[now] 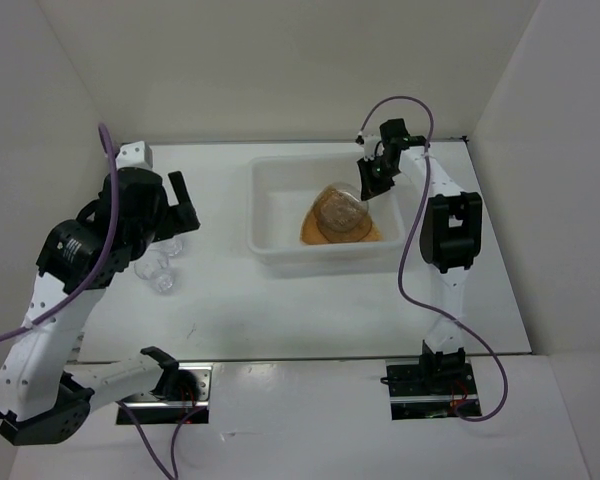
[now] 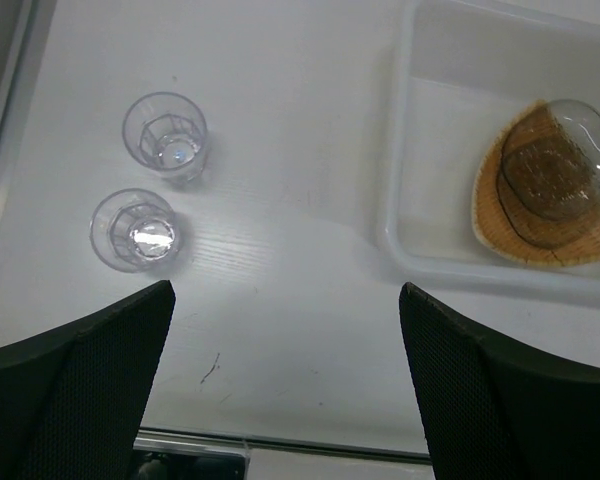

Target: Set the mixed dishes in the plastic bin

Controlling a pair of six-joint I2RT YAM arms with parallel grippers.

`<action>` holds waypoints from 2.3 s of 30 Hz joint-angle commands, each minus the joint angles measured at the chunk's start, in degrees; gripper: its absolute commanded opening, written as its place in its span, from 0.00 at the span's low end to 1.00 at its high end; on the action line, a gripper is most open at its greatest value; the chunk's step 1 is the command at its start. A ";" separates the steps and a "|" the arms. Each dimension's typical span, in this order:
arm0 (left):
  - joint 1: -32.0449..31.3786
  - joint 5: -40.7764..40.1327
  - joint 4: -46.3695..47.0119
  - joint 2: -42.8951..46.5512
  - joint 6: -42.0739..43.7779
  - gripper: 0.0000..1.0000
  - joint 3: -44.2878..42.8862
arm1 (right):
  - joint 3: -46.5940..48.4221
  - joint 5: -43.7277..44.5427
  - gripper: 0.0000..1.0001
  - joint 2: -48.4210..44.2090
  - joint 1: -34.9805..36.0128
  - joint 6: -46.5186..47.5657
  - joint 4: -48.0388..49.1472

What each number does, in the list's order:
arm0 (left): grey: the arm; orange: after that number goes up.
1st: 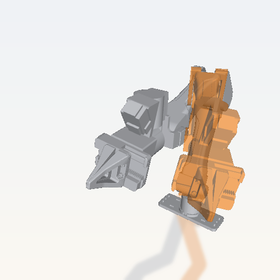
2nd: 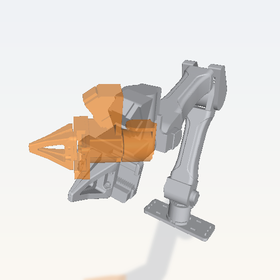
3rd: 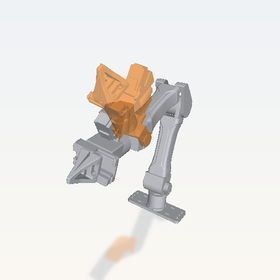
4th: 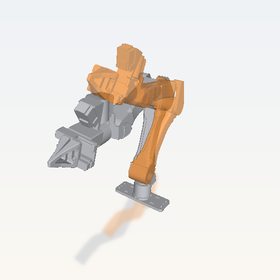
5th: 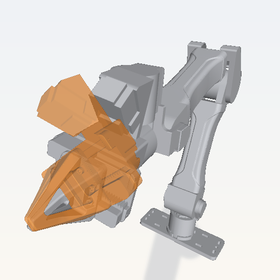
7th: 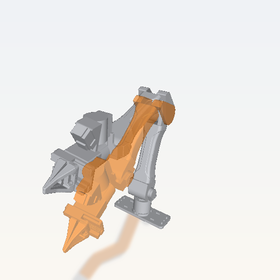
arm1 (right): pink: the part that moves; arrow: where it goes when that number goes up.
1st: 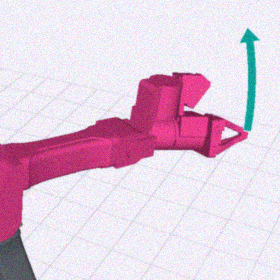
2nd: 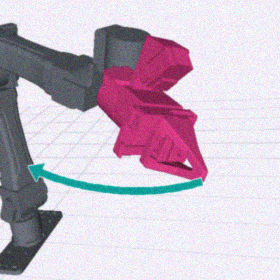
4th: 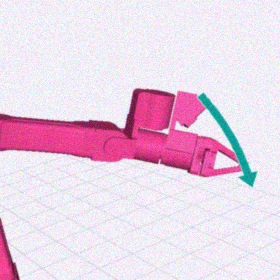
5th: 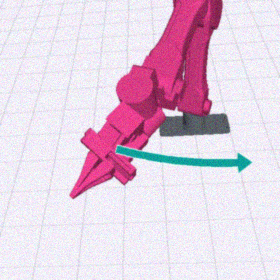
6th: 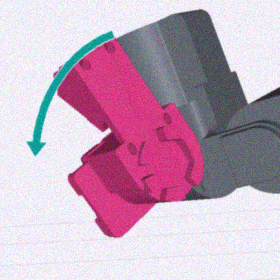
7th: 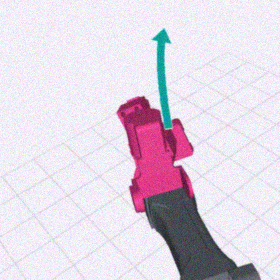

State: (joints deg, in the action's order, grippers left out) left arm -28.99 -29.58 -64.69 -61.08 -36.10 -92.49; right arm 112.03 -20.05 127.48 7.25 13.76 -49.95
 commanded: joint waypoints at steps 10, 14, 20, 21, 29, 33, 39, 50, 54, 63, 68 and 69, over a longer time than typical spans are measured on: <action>7.01 -1.71 -6.94 1.06 -7.14 0.99 0.72 | -3.48 5.03 0.64 -10.82 -0.30 3.37 -0.49; 9.74 0.39 -5.28 -0.17 -7.67 0.99 4.40 | -10.49 4.41 0.64 -23.01 -0.82 5.31 1.70; 16.24 4.44 -0.54 -5.71 -5.57 0.99 6.97 | -20.96 6.25 0.38 -35.28 2.24 10.14 5.31; 18.51 5.06 0.08 -6.50 -4.78 0.99 6.97 | -21.76 7.65 0.23 -34.24 3.38 10.15 6.00; 24.34 8.67 7.45 -14.16 0.67 0.99 3.54 | -12.29 5.46 0.00 -19.74 7.51 11.29 6.54; 24.34 8.14 9.49 -15.21 0.06 0.99 4.33 | -5.61 8.01 0.00 -11.93 9.89 11.82 7.06; 24.34 6.03 10.81 -15.74 1.11 0.99 6.17 | 2.74 10.03 0.00 -6.81 12.87 10.77 8.21; 24.34 5.50 11.34 -13.45 1.12 0.99 10.75 | 7.06 17.23 0.00 2.32 17.89 10.76 10.05; 24.34 5.50 11.34 -12.93 1.12 0.99 10.75 | 8.90 19.17 0.00 4.26 17.89 11.29 10.05; 28.37 8.31 11.34 -12.40 0.50 0.99 11.28 | 8.48 23.48 0.00 5.08 16.75 12.43 7.77; 30.31 9.45 11.86 -11.17 -0.02 0.99 12.33 | 0.76 24.62 0.00 -0.56 15.70 13.66 9.79; 30.83 9.46 11.86 -11.17 -0.03 0.99 12.33 | -0.48 25.15 0.00 -1.44 15.69 14.27 10.57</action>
State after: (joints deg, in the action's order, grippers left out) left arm 0.67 -21.37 -53.82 -74.35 -36.10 -80.68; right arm 114.65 2.98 131.83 24.03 26.55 -40.10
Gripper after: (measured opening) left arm 0.992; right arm 0.001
